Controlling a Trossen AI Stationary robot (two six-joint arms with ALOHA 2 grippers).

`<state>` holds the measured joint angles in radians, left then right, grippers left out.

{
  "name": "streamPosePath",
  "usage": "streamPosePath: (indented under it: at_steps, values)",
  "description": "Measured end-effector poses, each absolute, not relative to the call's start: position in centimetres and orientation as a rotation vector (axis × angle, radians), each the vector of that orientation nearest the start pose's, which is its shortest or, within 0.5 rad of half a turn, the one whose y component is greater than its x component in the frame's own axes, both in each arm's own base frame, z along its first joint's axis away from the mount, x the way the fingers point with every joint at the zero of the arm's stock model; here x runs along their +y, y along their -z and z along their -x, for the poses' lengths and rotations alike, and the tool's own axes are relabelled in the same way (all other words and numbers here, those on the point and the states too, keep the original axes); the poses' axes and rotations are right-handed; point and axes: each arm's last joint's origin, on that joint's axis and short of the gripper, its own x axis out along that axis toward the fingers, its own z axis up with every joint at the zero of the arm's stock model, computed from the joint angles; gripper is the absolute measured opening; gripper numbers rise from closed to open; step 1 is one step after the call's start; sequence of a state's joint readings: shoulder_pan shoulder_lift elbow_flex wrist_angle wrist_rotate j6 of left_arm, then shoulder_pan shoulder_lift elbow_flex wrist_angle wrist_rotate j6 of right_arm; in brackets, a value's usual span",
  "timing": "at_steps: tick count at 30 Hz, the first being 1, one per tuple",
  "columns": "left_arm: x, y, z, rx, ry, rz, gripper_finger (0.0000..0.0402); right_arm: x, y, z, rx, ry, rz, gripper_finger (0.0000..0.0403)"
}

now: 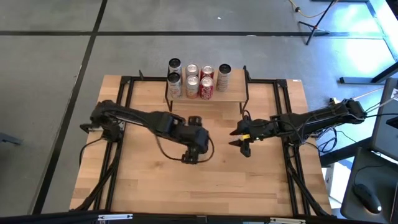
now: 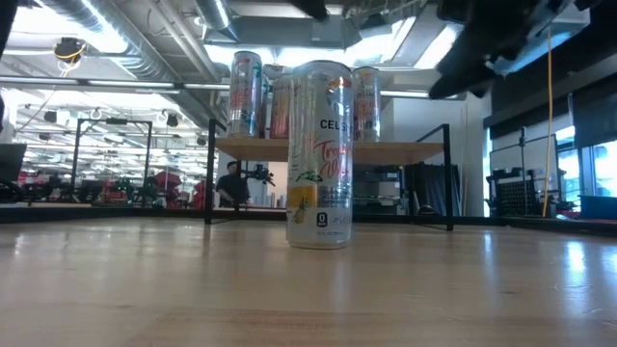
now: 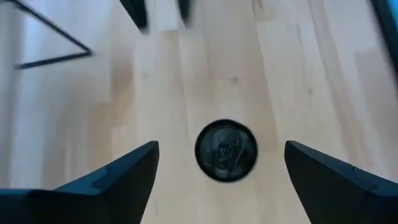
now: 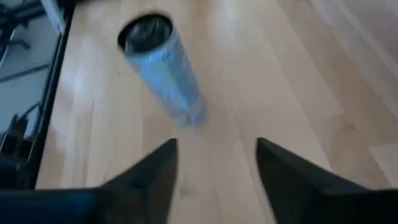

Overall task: Place canned beverage on shelf
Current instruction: Put the white soda can aligned with the other white soda can on the shelf

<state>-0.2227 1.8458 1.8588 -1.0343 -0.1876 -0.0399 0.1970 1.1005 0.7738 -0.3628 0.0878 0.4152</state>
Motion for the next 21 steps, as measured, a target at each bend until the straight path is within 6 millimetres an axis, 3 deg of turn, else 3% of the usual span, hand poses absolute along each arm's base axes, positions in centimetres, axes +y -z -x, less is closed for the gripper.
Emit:
streamPosePath:
  at_steps: [4, 9, 14, 21]
  values:
    - [-8.5, -36.4, -34.9, 0.957, -0.054, -0.068, 0.0336, 4.4, -25.2, -23.7, 0.624, 0.078, -0.355, 0.0288]
    - [-9.4, -35.7, -31.0, 0.967, -0.123, -0.004, 0.0337, 4.8, -25.4, -25.6, 0.492, 0.09, -0.442, 0.0354]
    - [-10.2, -33.5, -27.0, 0.942, -0.19, 0.069, 0.0337, 7.4, -24.3, -26.5, 0.473, 0.034, -0.327, 0.0369]
    - [-10.6, -31.3, -23.7, 0.868, -0.183, 0.22, 0.0338, 10.7, -19.4, -29.3, 0.479, 0.093, -0.191, 0.0356]
